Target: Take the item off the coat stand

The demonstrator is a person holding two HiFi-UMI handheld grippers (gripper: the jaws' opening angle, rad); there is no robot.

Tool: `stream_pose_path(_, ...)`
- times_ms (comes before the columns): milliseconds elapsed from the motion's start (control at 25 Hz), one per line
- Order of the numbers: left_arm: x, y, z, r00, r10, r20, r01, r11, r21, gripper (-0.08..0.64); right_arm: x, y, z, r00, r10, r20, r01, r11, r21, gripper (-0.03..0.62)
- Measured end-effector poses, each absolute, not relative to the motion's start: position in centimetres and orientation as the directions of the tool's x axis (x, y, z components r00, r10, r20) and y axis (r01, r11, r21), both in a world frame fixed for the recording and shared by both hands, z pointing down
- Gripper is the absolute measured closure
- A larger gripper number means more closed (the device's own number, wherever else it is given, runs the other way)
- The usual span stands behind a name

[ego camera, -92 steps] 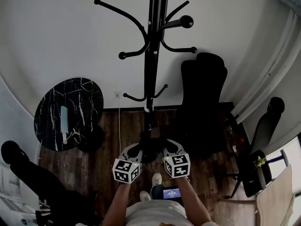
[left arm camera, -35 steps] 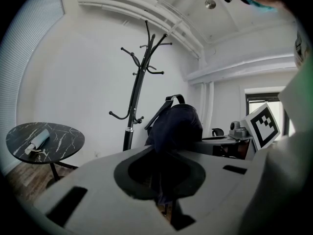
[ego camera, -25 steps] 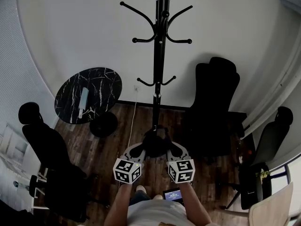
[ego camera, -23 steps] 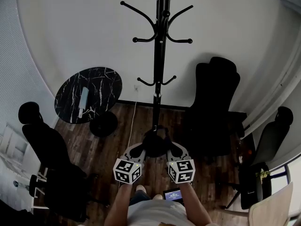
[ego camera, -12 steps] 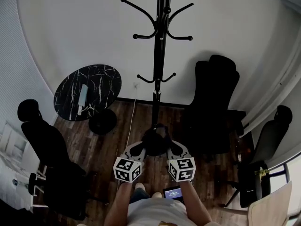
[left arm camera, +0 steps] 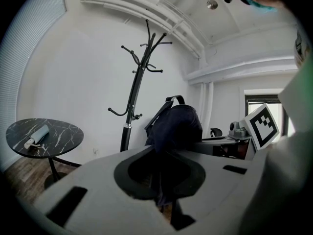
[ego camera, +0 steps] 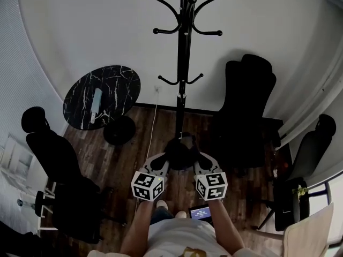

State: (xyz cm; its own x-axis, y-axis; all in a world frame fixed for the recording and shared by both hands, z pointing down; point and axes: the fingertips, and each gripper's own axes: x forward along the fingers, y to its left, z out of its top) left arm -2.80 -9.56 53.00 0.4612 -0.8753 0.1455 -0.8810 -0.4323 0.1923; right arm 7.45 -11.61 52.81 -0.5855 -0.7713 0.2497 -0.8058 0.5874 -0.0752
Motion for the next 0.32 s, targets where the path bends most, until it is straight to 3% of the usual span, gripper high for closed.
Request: stream_pose_path(320, -2.32, -9.99, 53.25, 0.468, -0.872, 0.146, -0.876, -0.436, 0.206, 0.532, 7.89, -12.17, 53.17, -0.578, -0.774, 0.257, -0.811, 0.580, -0.077, 0.561)
